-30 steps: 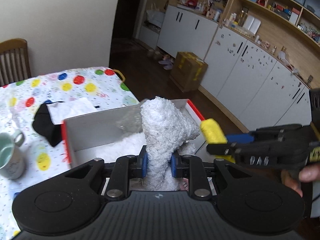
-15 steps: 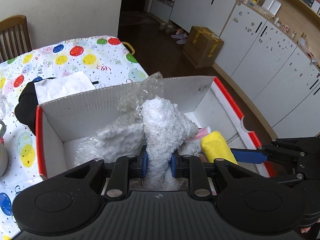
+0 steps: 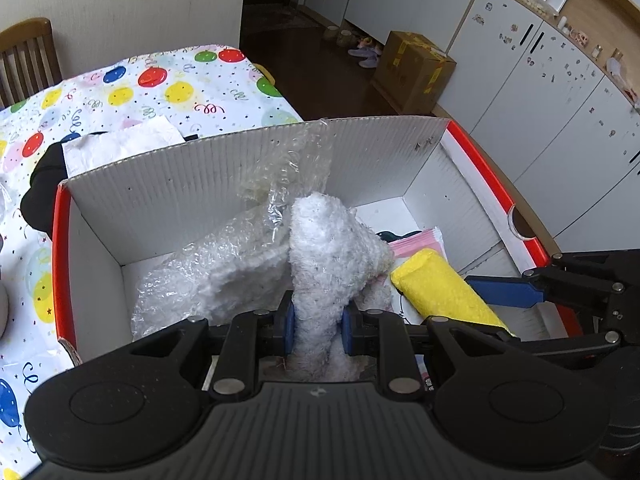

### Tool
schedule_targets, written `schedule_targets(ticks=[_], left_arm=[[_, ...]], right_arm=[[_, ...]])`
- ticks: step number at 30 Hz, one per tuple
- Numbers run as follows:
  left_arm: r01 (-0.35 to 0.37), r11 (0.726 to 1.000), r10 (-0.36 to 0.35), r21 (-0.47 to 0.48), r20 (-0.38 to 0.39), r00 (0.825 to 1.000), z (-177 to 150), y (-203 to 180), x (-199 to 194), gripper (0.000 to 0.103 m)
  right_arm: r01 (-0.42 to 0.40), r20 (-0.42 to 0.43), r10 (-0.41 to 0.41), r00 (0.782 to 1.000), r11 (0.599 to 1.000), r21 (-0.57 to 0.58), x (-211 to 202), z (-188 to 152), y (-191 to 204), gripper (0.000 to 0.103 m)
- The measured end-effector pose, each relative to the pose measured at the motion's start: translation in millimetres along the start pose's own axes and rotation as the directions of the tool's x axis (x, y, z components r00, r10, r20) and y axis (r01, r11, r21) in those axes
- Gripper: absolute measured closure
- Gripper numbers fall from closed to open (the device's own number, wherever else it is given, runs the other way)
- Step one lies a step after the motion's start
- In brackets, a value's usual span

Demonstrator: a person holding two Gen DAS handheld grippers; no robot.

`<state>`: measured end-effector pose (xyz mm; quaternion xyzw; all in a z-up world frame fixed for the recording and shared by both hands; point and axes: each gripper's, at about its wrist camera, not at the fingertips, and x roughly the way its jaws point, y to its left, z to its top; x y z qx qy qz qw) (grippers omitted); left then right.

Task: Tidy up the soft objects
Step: 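Release the yellow sponge into the box with the right tool while the left tool releases the towel, then move both open tools back over the table toward the pink puff and clear bag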

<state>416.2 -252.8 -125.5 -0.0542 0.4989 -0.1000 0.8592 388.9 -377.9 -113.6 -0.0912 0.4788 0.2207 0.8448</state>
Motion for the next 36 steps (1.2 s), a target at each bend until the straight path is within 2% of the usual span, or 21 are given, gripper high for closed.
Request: schedule_targets(ticks=[6, 11, 13, 14, 15, 20, 24, 28, 36], left_arm=[[-0.011, 1.0, 0.011, 0.015, 0.018, 1.0, -3, -5, -5, 0.077], [-0.006, 1.0, 0.005, 0.018, 0.038, 0.999, -6, -5, -12, 0.07], [0.0, 1.0, 0.0, 0.011, 0.049, 0.999, -9, -4, -16, 0.054], [0.007, 1.0, -0.007, 0.009, 0.059, 0.998, -10, -4, -19, 0.04], [0.012, 1.0, -0.012, 0.009, 0.073, 0.997, -11, -4, -23, 0.033], [0.003, 1.0, -0.005, 0.021, 0.103, 0.995, -16, -4, -36, 0.033], [0.016, 1.0, -0.015, -0.006, 0.13, 0.991, -23, 2, -53, 0.033], [0.014, 1.0, -0.01, -0.022, 0.174, 0.985, -29, 7, -74, 0.032], [-0.007, 0.998, 0.023, -0.067, 0.243, 0.97, -44, 22, -117, 0.022]], right_arm=[[-0.007, 0.004, 0.007, 1.0, 1.0, -0.014, -5, 1, 1, 0.064], [0.0, 0.02, 0.0, 1.0, 1.0, -0.027, -13, -1, 2, 0.053], [-0.002, 0.026, 0.003, 1.0, 1.0, -0.029, -17, -2, 1, 0.052], [-0.006, 0.028, 0.006, 1.0, 1.0, -0.029, -19, -3, 1, 0.052], [-0.009, 0.03, 0.01, 0.999, 1.0, -0.027, -21, -3, 0, 0.052], [-0.018, 0.053, 0.019, 0.998, 1.0, -0.021, -33, -5, -1, 0.042], [-0.034, 0.078, 0.035, 0.996, 0.999, -0.011, -44, -6, -3, 0.039], [-0.059, 0.11, 0.059, 0.992, 0.998, -0.004, -57, -7, -2, 0.031], [-0.114, 0.174, 0.115, 0.978, 0.993, -0.019, -79, 1, 19, 0.02]])
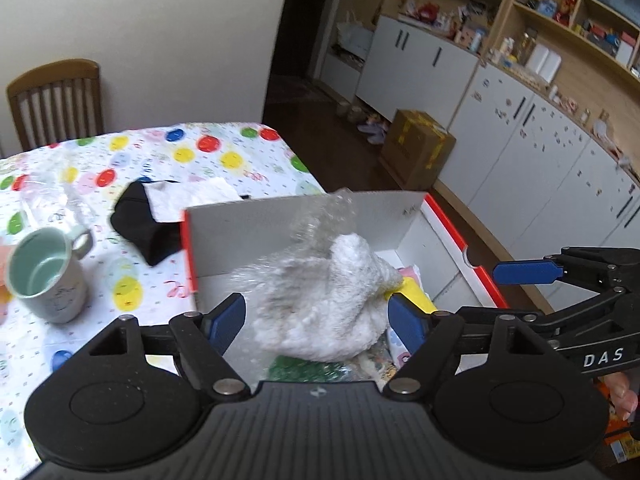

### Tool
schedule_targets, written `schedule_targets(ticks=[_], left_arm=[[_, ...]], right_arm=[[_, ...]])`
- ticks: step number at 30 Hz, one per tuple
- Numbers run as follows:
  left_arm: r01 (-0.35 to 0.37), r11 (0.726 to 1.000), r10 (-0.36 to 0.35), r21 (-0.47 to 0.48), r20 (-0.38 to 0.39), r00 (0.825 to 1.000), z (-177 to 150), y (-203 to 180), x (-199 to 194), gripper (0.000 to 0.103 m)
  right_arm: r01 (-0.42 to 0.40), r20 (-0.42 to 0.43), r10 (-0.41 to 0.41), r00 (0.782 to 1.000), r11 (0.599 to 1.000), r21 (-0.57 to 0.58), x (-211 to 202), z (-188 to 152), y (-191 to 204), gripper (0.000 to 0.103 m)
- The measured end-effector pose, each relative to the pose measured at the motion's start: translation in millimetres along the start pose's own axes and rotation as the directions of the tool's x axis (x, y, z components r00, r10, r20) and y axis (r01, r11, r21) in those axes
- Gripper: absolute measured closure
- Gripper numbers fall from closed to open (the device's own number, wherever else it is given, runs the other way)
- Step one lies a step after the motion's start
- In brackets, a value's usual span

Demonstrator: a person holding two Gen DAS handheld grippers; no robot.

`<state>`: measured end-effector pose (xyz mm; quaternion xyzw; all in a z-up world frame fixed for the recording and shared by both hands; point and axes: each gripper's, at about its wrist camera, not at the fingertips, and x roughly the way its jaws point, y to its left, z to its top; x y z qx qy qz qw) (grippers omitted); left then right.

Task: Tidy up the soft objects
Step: 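Move both open tools back over the table toward the pink puff and clear bag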

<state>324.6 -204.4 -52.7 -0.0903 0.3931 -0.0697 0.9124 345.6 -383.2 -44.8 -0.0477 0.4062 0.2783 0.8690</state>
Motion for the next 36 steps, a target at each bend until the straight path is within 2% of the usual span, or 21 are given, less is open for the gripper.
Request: schedule_targets(ticks=[10, 12, 14, 17, 23, 25, 30, 32, 36], left_arm=[[-0.061, 0.997, 0.065, -0.047, 0.077, 0.995, -8, 42, -48, 0.017], [-0.072, 0.996, 0.077, -0.056, 0.094, 0.993, -10, 53, -57, 0.009], [-0.071, 0.995, 0.077, -0.063, 0.111, 0.991, -11, 65, -65, 0.008], [-0.078, 0.994, 0.086, -0.072, 0.114, 0.99, -11, 85, -72, 0.0], [-0.128, 0.985, 0.144, -0.118, 0.144, 0.979, -11, 131, -82, 0.0], [-0.158, 0.98, 0.176, -0.123, 0.153, 0.972, -9, 148, -83, 0.0], [-0.263, 0.95, 0.289, -0.168, 0.154, 0.945, -4, 190, -79, 0.0], [-0.302, 0.94, 0.327, -0.156, 0.164, 0.931, -4, 203, -74, 0.0], [-0.341, 0.93, 0.362, -0.138, 0.178, 0.915, -3, 226, -60, 0.0]], right_arm=[[-0.085, 0.052, 0.089, 0.995, 0.993, -0.076, -3, 23, 50, 0.005], [-0.099, 0.053, 0.104, 0.993, 0.991, -0.085, 0, 29, 61, 0.005], [-0.104, 0.054, 0.109, 0.993, 0.99, -0.095, 4, 35, 71, 0.004], [-0.096, 0.055, 0.101, 0.993, 0.991, -0.098, 12, 46, 86, 0.004], [-0.094, 0.051, 0.099, 0.994, 0.992, -0.084, 34, 69, 114, 0.004], [-0.101, 0.044, 0.105, 0.994, 0.992, -0.074, 44, 79, 123, 0.004], [-0.108, 0.022, 0.109, 0.994, 0.993, -0.05, 74, 104, 145, 0.004], [-0.114, 0.01, 0.114, 0.993, 0.993, -0.044, 87, 115, 153, 0.004], [-0.132, -0.024, 0.131, 0.991, 0.99, -0.048, 116, 139, 172, 0.004]])
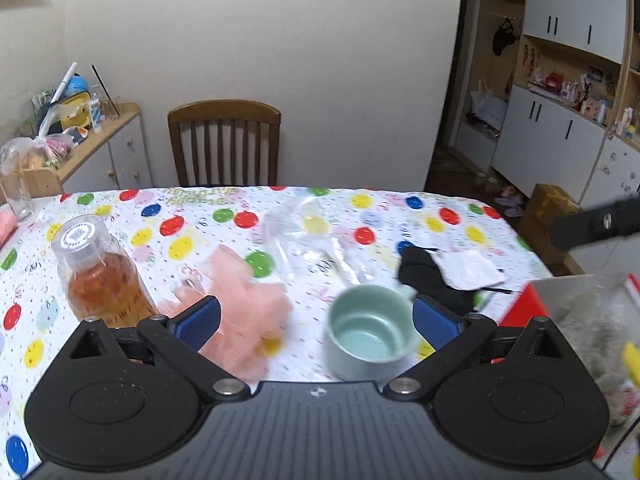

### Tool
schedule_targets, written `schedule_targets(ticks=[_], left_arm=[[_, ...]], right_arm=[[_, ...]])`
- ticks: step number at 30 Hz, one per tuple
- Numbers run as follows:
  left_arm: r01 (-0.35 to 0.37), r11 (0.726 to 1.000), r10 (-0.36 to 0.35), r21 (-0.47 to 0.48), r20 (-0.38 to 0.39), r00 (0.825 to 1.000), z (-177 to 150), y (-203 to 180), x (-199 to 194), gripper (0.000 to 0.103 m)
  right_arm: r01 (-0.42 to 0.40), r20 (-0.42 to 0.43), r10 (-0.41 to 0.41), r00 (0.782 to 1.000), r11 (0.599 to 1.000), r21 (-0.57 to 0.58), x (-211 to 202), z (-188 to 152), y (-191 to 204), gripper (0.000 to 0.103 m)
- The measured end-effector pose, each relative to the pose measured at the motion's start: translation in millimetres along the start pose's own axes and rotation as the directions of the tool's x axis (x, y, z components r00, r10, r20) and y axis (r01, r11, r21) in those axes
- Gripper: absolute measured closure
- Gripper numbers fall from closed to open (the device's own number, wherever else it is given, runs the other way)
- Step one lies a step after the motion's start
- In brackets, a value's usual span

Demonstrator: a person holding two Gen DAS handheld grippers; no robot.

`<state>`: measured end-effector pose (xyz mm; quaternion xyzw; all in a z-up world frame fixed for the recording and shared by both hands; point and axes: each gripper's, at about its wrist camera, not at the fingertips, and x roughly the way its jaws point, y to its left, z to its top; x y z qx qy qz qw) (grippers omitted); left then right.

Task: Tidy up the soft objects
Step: 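Move both open tools back over the table toward the pink puff and clear bag, then grasp the clear zip bag with the right tool while the left tool grasps the pink bath puff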

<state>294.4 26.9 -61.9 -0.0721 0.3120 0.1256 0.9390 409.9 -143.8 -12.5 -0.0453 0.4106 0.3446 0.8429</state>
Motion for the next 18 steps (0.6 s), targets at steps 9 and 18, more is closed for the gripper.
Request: schedule_targets(ticks=[9, 18], left_arm=[[-0.089, 0.995, 0.088, 0.047, 0.021, 0.996, -11, 17, 49, 0.0], [-0.109, 0.991, 0.106, 0.071, 0.038, 0.994, 3, 21, 86, 0.0]], right_arm=[[-0.009, -0.077, 0.004, 0.997, 0.998, -0.066, 78, 48, 28, 0.004], [-0.01, -0.161, -0.007, 0.987, 0.994, -0.11, 151, 75, 40, 0.007]])
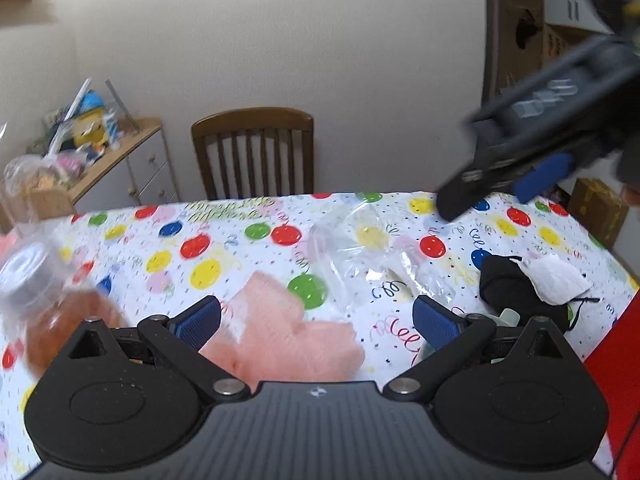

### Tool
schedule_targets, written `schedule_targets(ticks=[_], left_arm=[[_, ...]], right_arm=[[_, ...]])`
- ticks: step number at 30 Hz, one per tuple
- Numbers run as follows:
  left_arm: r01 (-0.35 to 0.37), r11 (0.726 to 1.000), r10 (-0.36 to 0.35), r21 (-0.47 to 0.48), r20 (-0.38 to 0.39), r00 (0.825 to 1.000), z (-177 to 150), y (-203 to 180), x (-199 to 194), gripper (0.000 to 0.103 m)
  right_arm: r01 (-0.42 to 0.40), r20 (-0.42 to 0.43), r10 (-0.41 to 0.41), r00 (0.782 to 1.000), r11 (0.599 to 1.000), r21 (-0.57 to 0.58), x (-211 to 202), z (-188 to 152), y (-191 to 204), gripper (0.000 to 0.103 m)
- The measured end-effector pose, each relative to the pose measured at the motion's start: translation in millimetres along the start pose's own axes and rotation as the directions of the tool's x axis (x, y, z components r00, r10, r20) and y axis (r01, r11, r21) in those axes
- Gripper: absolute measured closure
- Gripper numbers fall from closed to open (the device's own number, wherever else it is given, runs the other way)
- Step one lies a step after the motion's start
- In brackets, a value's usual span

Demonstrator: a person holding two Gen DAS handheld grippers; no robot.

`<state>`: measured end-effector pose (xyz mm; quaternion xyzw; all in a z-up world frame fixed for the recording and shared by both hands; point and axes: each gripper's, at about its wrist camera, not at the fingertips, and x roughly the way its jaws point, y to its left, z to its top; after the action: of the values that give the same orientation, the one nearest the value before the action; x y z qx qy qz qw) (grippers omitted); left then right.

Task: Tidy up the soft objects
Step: 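Grasp the clear zip bag with the right tool while the left tool grasps the pink bath puff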

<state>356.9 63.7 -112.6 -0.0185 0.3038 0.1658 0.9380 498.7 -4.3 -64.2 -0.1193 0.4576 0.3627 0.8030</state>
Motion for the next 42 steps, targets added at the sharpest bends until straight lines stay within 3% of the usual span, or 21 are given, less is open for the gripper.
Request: schedule_targets(ticks=[7, 13, 19, 25, 28, 31, 32, 33, 39, 42], left_arm=[[-0.09, 0.996, 0.089, -0.008, -0.081, 0.993, 2, -10, 32, 0.001], [-0.076, 0.99, 0.053, -0.12, -0.19, 0.98, -5, -1, 58, 0.001], [-0.066, 0.981, 0.026, -0.184, -0.213, 0.977, -8, 8, 74, 0.002], [-0.063, 0.981, 0.027, -0.185, -0.193, 0.981, -13, 10, 76, 0.015], [-0.048, 0.984, 0.018, -0.171, -0.172, 0.985, -13, 7, 73, 0.027], [-0.019, 0.984, -0.01, -0.176, -0.159, 0.987, -12, 5, 69, 0.047], [-0.02, 0.982, -0.011, -0.187, -0.159, 0.987, -12, 7, 67, 0.063], [-0.034, 0.98, 0.001, -0.194, -0.168, 0.986, -12, 8, 68, 0.069], [-0.005, 0.967, -0.038, -0.256, -0.162, 0.986, -10, 25, 66, 0.089], [0.014, 0.964, -0.056, -0.264, -0.152, 0.987, -8, 26, 62, 0.094]], right_arm=[[0.019, -0.063, -0.017, 0.998, 0.999, 0.028, 51, 18, -7, 0.011], [0.045, -0.137, -0.036, 0.99, 0.997, 0.061, 97, 22, -17, 0.017], [0.08, -0.176, -0.065, 0.982, 0.994, 0.079, 131, 22, -23, 0.028], [0.07, -0.206, -0.053, 0.977, 0.995, 0.073, 145, 15, -22, 0.045], [0.07, -0.197, -0.056, 0.979, 0.995, 0.065, 143, 14, -19, 0.055], [0.066, -0.193, -0.051, 0.98, 0.995, 0.075, 139, 14, -18, 0.067], [0.064, -0.192, -0.048, 0.98, 0.995, 0.078, 138, 14, -18, 0.07], [0.061, -0.189, -0.046, 0.981, 0.995, 0.078, 136, 14, -18, 0.071], [0.042, -0.153, -0.025, 0.988, 0.993, 0.108, 117, 12, -19, 0.078], [0.032, -0.123, -0.018, 0.992, 0.993, 0.11, 101, 10, -15, 0.08]])
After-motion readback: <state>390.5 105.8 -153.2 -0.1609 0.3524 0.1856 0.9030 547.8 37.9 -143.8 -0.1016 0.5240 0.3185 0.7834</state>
